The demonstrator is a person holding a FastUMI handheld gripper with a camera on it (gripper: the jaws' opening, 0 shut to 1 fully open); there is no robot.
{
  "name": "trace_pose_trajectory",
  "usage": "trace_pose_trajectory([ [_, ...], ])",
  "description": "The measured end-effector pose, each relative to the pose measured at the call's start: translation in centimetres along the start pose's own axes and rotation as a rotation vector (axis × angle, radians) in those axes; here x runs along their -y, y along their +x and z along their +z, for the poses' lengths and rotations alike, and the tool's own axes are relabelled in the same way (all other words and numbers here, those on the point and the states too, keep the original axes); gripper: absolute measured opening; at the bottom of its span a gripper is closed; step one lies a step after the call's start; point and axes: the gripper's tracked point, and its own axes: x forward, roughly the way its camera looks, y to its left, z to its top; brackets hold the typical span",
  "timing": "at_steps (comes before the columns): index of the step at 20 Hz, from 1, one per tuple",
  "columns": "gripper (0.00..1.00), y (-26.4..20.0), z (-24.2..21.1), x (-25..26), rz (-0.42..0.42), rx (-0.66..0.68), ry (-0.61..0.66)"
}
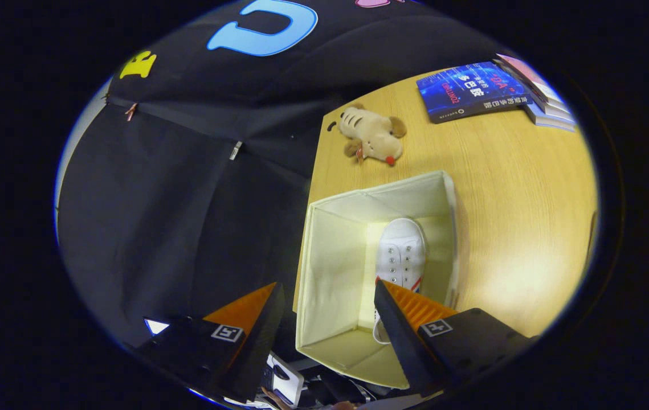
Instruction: Open the storage box then place both shoes into the box .Put the left shoe in first, then the right shoe, with the right side of both shoes facing outward in a uniform manner.
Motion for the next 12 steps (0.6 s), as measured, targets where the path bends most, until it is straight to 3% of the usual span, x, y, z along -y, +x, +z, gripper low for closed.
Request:
trace_pose_trajectory([
  [6, 0.96, -8.6, 2.4, 3.9, -0.032, 0.079, -0.055],
  [12, 0.97, -18.1, 3.9, 14.2, -0.268, 0.167, -0.105],
])
